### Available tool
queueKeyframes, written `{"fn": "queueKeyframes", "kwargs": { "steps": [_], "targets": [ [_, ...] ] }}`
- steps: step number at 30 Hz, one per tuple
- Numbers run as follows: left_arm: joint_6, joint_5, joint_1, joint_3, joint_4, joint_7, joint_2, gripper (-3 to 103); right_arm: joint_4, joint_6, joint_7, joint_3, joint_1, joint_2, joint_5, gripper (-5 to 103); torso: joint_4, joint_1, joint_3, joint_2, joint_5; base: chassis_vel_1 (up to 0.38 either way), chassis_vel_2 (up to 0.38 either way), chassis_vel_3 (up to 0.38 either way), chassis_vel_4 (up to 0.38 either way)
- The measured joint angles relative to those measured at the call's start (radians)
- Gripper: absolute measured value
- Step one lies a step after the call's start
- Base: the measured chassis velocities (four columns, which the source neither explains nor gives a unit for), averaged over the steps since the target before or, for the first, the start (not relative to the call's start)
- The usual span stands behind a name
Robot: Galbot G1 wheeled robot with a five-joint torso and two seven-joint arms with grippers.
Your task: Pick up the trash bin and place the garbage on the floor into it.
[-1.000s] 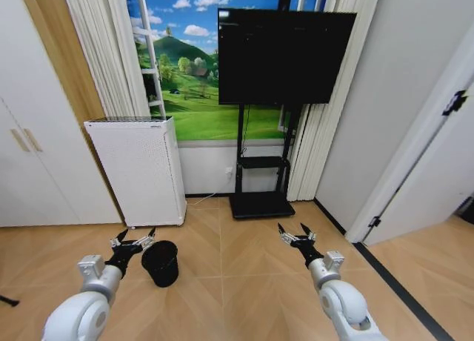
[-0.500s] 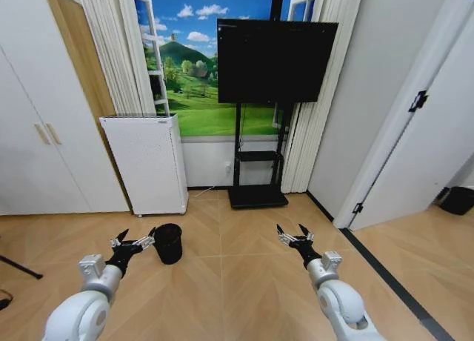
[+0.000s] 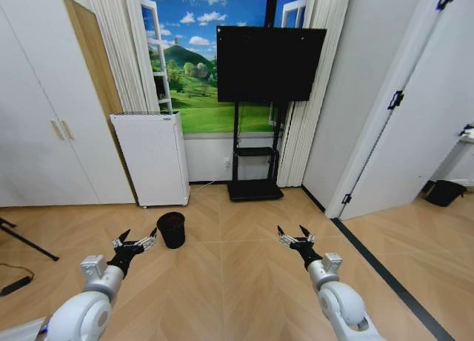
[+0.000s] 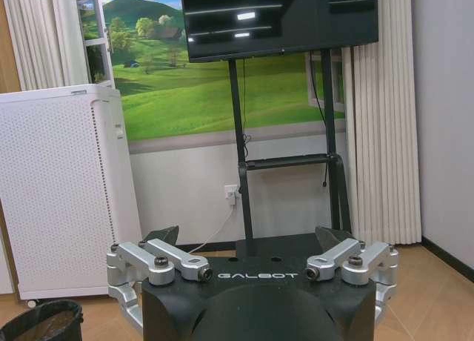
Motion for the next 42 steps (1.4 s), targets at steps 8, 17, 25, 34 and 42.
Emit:
{"fn": "queueKeyframes", "kwargs": {
  "steps": [8,17,25,34,42],
  "targets": [
    [-0.005,0.000,0.003,0.000,0.000,-0.003,-0.006,100,-0.014,0.019,-0.002,-0.011,-0.001,0.015,-0.017,100,0.0004,-0.001,0.000,0.000,-0.0005,0.155,-0.153,-0.165,0.164],
    [-0.023,-0.003,0.001,0.026,-0.018,-0.002,-0.022,100,-0.008,0.017,0.015,-0.008,-0.009,0.024,-0.003,100,0.0003,0.000,0.000,0.000,-0.0001,-0.031,0.027,0.020,-0.023],
    [-0.079,-0.027,-0.011,0.043,-0.018,0.024,-0.024,100,0.041,-0.015,0.073,0.003,-0.006,0.055,0.058,100,0.0004,0.000,0.000,0.000,-0.0001,0.000,0.000,0.000,0.000],
    [-0.116,-0.061,-0.015,0.081,-0.037,0.064,0.022,100,0.080,0.019,0.070,0.057,-0.006,0.076,0.062,100,0.0001,0.000,0.000,0.000,-0.0001,0.000,0.000,0.000,0.000],
    [-0.118,-0.059,-0.006,0.079,-0.044,0.062,0.021,100,0.087,0.019,0.056,0.070,-0.011,0.075,0.063,100,0.0002,0.000,0.000,0.000,-0.0001,0.000,0.000,0.000,0.000]
  ]
}}
